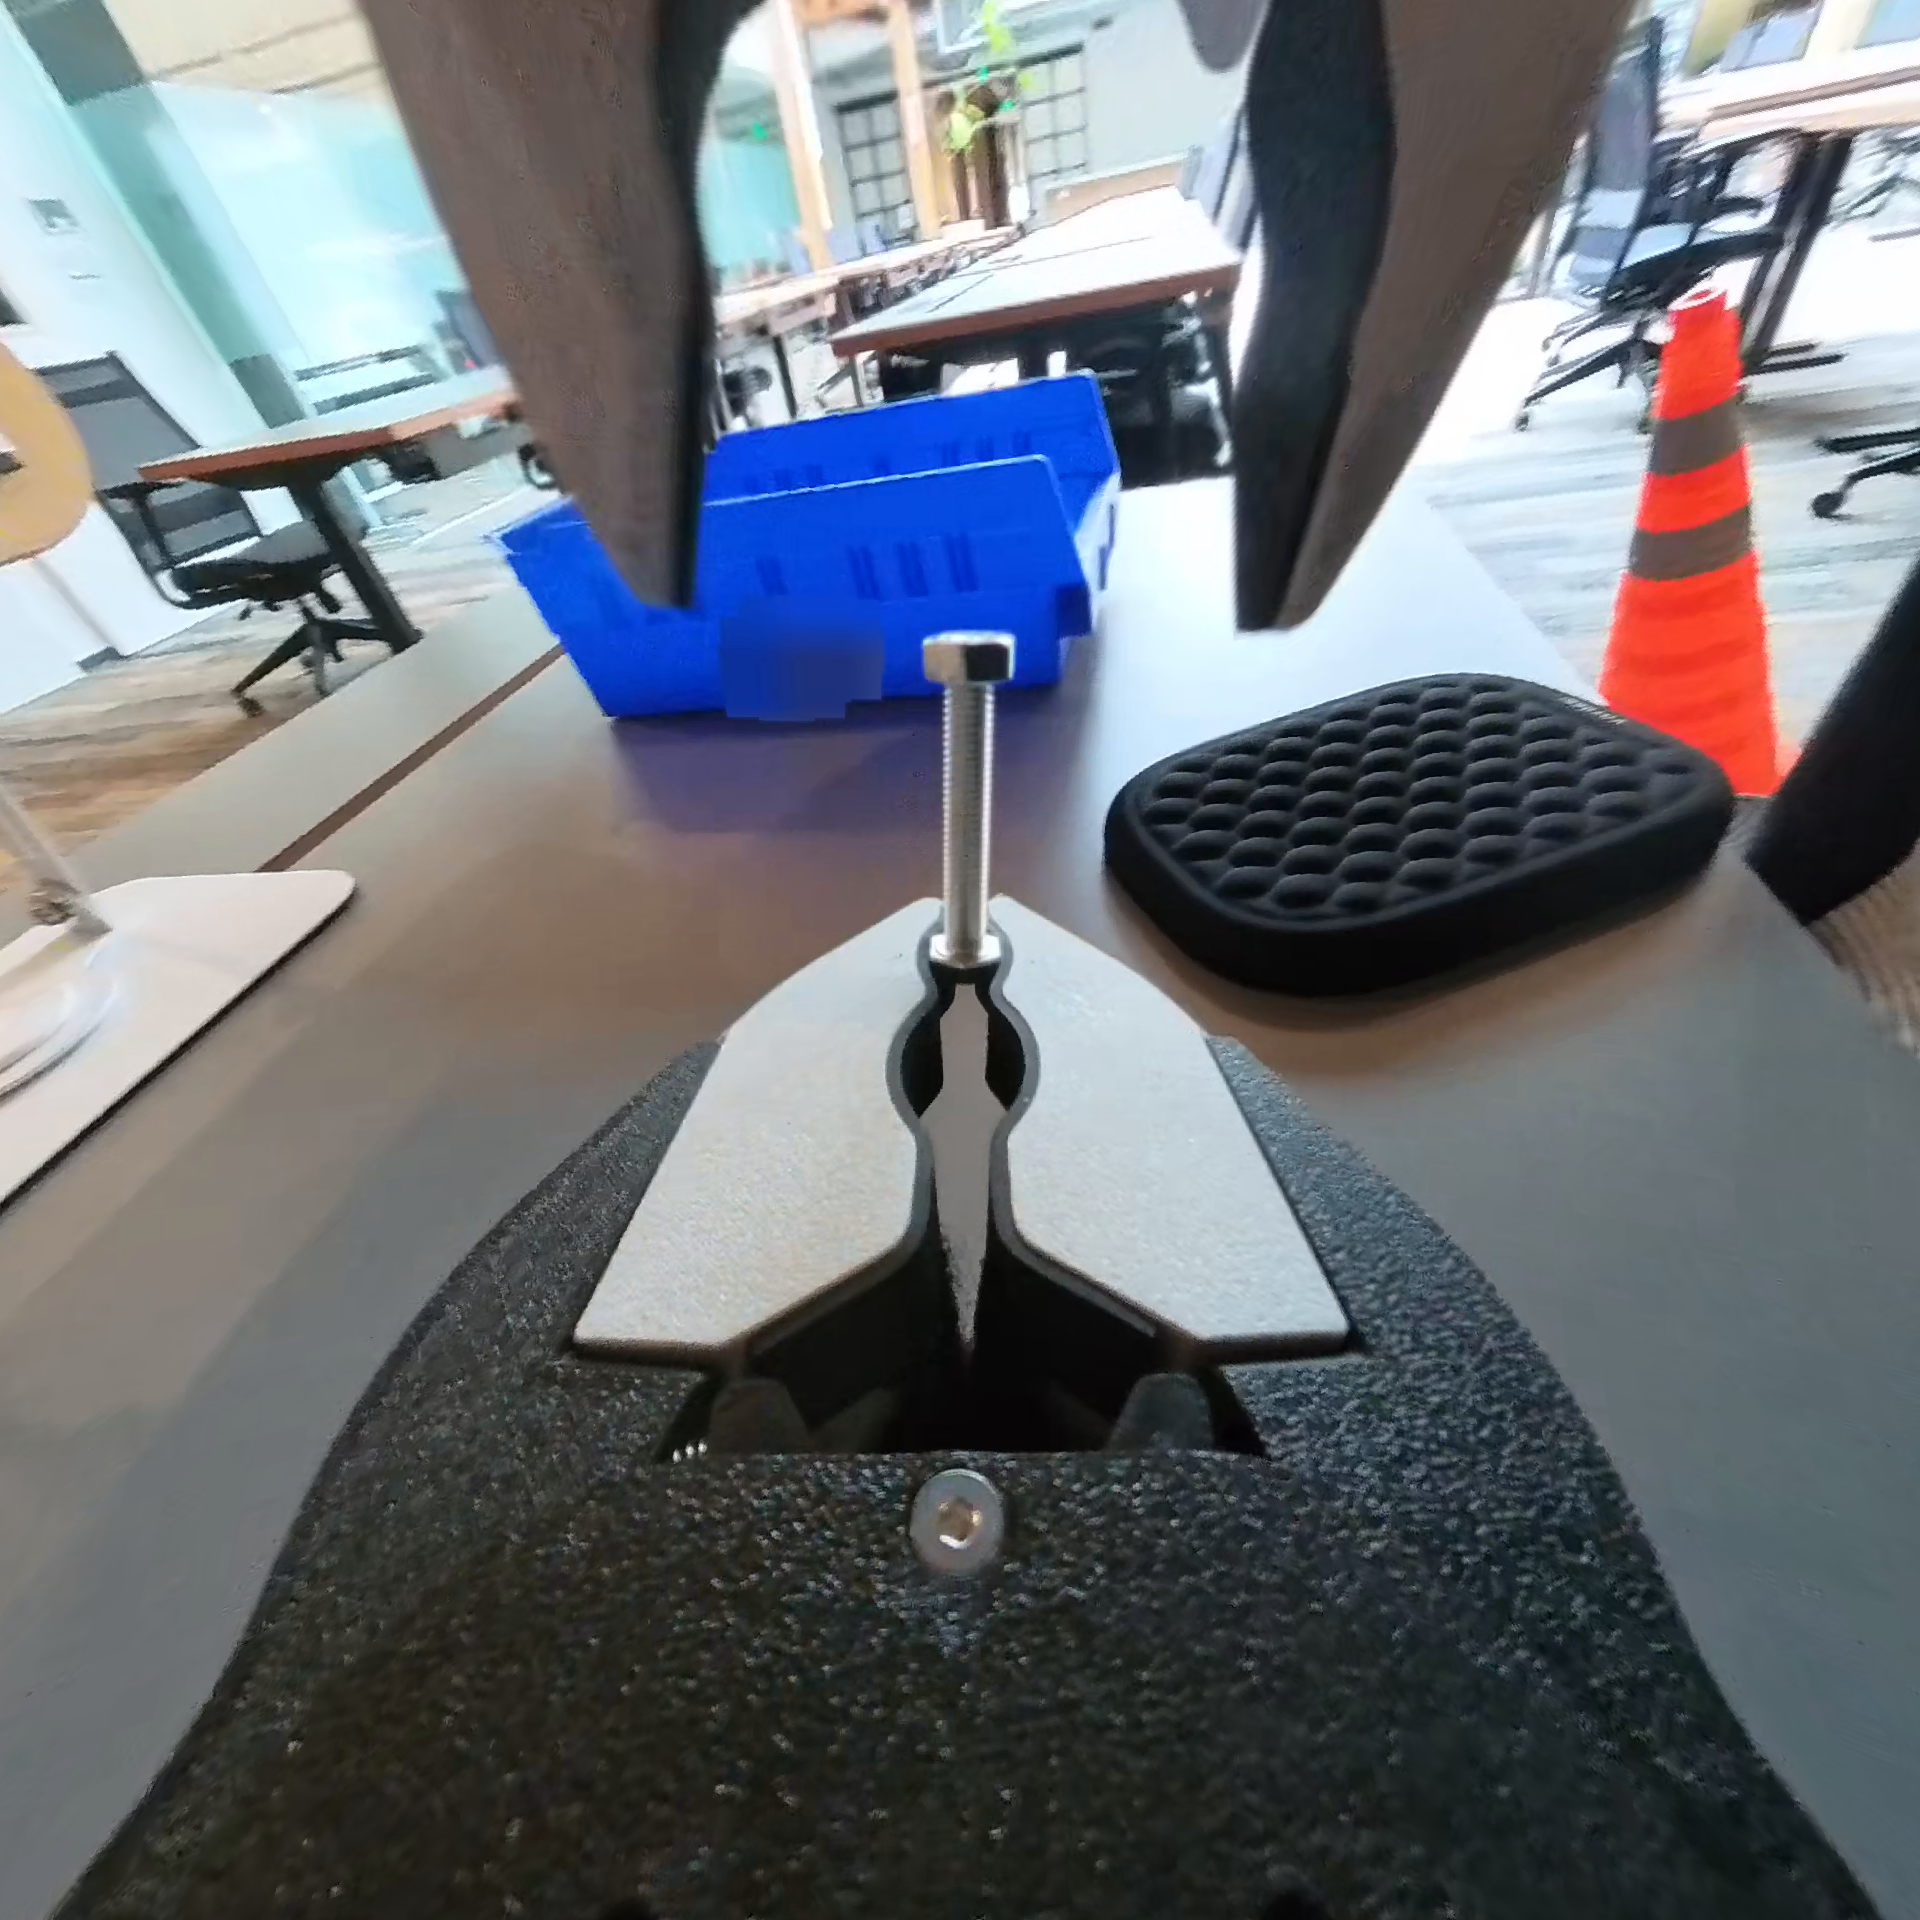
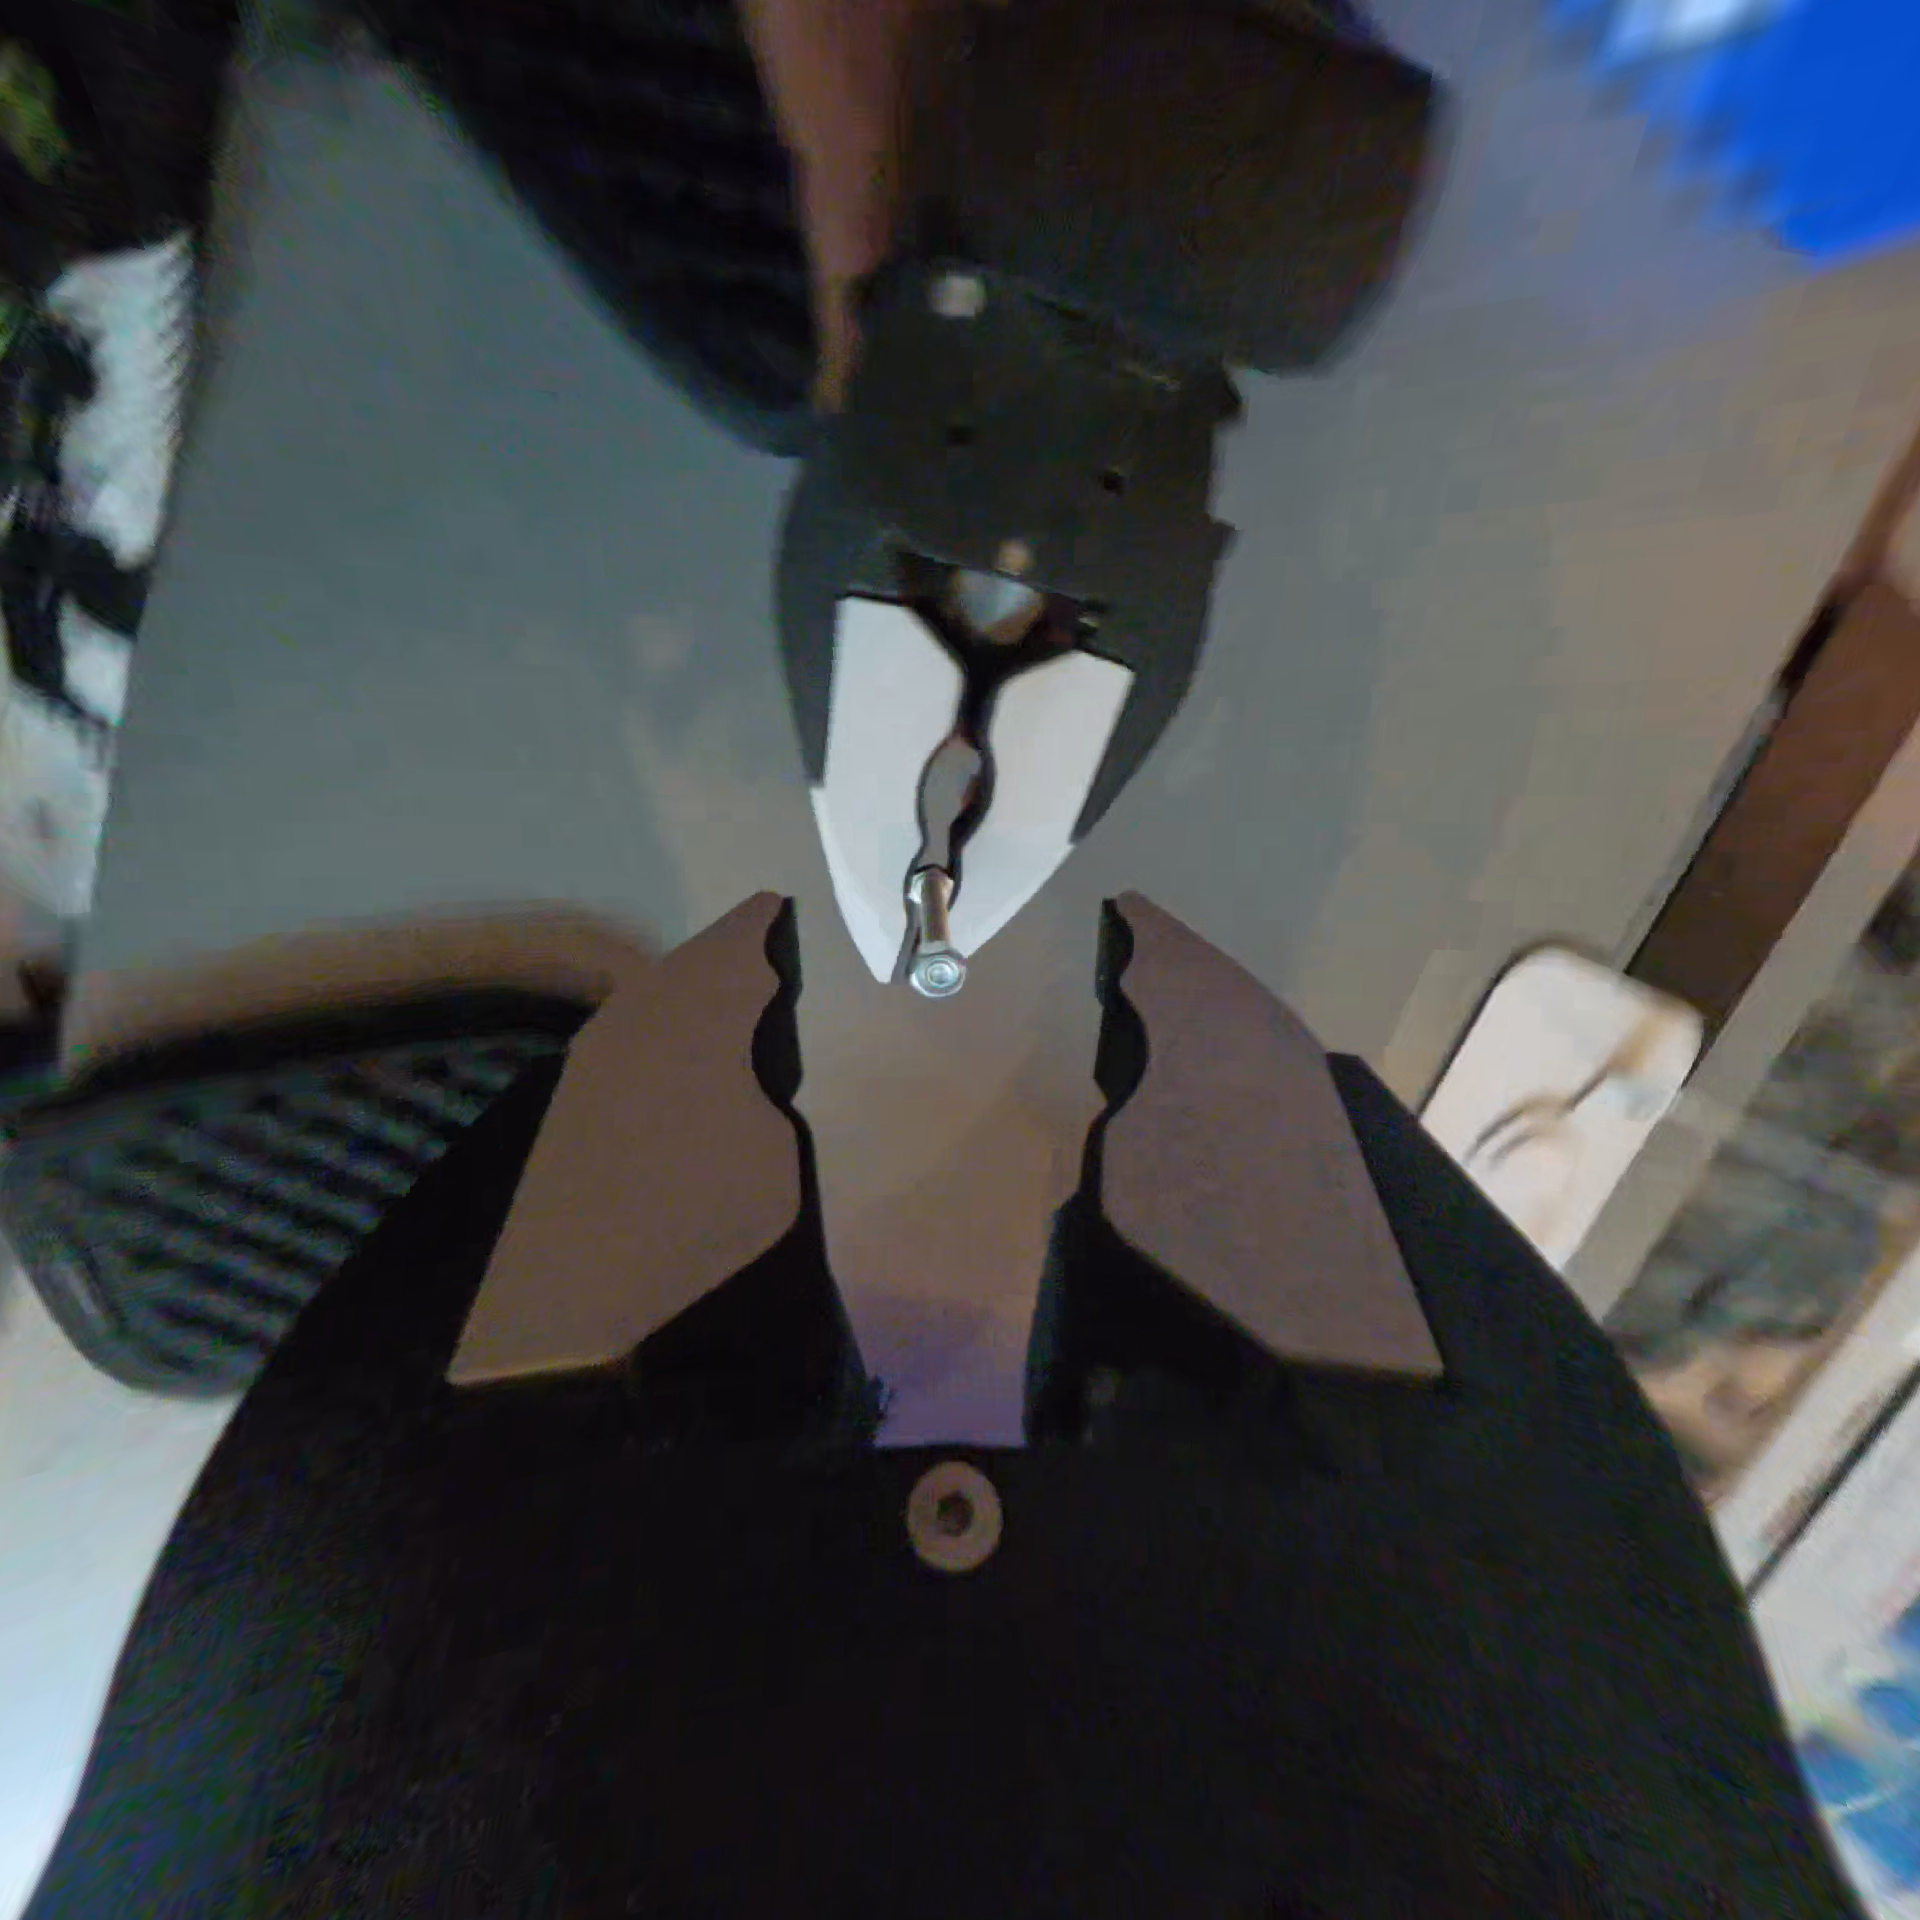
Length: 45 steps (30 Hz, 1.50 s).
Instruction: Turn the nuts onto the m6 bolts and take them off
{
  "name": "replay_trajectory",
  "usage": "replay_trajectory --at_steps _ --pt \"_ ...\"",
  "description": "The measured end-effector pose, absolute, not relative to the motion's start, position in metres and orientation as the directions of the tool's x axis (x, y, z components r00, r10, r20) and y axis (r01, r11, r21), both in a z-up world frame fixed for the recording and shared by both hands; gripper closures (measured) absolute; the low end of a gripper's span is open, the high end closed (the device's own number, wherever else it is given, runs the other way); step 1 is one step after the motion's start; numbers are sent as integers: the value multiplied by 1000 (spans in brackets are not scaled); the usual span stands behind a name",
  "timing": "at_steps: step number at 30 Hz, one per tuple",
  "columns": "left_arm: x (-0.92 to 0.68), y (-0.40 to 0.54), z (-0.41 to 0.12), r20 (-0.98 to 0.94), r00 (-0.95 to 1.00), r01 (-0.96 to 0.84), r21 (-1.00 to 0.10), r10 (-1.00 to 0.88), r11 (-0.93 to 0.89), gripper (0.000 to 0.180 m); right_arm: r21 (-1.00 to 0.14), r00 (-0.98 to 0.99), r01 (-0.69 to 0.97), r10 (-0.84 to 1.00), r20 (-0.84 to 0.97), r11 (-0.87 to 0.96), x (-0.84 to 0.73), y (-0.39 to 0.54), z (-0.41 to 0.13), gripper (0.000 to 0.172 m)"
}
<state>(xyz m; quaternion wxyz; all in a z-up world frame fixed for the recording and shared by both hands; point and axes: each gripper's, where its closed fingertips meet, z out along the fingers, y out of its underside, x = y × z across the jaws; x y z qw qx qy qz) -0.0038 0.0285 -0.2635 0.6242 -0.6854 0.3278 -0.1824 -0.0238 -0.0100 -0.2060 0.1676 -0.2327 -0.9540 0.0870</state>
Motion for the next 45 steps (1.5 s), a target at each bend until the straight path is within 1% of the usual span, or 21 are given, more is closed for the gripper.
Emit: replay_trajectory --at_steps 3,5,9,12,14,16,18,19,22,24,27,29,32,33,35,36,37,39,41,43,45 --pt "3 23 -262 -134 681 -193 -981 -720 -1 178 -116 -949 124 152 277 985 -10 -12 -207 128" --pt "5 21 -262 -124 665 -183 -983 -736 1 178 -49 -963 8 21 268 999 -8 -10 -209 135" --pt "8 18 -261 -124 644 -180 -984 -755 8 178 -30 -973 -91 -82 217 995 -6 -12 -214 145" --pt "10 16 -261 -124 630 -179 -984 -767 13 178 13 -964 -150 -149 222 989 -9 -7 -219 152" --pt "12 15 -261 -124 621 -176 -984 -774 16 178 13 -958 -175 -174 230 984 -10 -8 -221 161" --pt "12 14 -261 -125 616 -179 -984 -778 16 178 11 -959 -170 -168 227 985 -9 -8 -222 162" --pt "12 15 -261 -127 623 -178 -984 -772 18 178 -3 -967 -103 -99 235 995 -11 -7 -221 162" --pt "9 17 -260 -132 638 -179 -984 -759 21 178 -16 -970 -30 -25 242 999 -13 -6 -221 162" --pt "-1 24 -256 -151 701 -182 -983 -697 30 178 -71 -921 279 288 262 958 -20 0 -218 162" --pt "-9 30 -254 -172 746 -194 -980 -644 37 178 -128 -817 489 505 278 863 -24 4 -216 162" --pt "-18 36 -255 -207 791 -233 -972 -575 30 178 -203 -582 751 775 246 628 -22 10 -220 162" --pt "-19 37 -258 -243 801 -275 -961 -548 24 178 -253 -451 836 873 188 487 -20 9 -223 162" --pt "-17 37 -260 -250 794 -287 -958 -554 21 178 -293 -411 849 898 155 440 -21 7 -223 162" --pt "-17 36 -259 -241 792 -276 -961 -561 22 178 -306 -432 835 889 151 457 -22 5 -222 155" --pt "-16 35 -257 -223 786 -257 -966 -576 23 178 -301 -520 777 834 187 552 -25 6 -217 135" --pt "-15 35 -257 -211 782 -247 -969 -587 20 178 -297 -596 717 775 210 631 -26 5 -213 128" --pt "-13 34 -257 -196 774 -234 -972 -602 16 178 -286 -677 641 700 225 712 -26 2 -209 125" --pt "-10 32 -257 -175 760 -214 -977 -626 14 178 -241 -817 453 508 275 859 -24 -2 -201 129" --pt "-7 30 -256 -165 746 -201 -979 -645 18 178 -145 -912 236 271 309 961 -18 -4 -199 133" --pt "-4 27 -256 -152 729 -187 -982 -668 19 178 -57 -948 55 70 310 997 -13 -3 -201 140" --pt "-1 25 -255 -137 708 -172 -985 -692 18 178 -23 -955 -37 -28 294 999 -13 -3 -204 142"
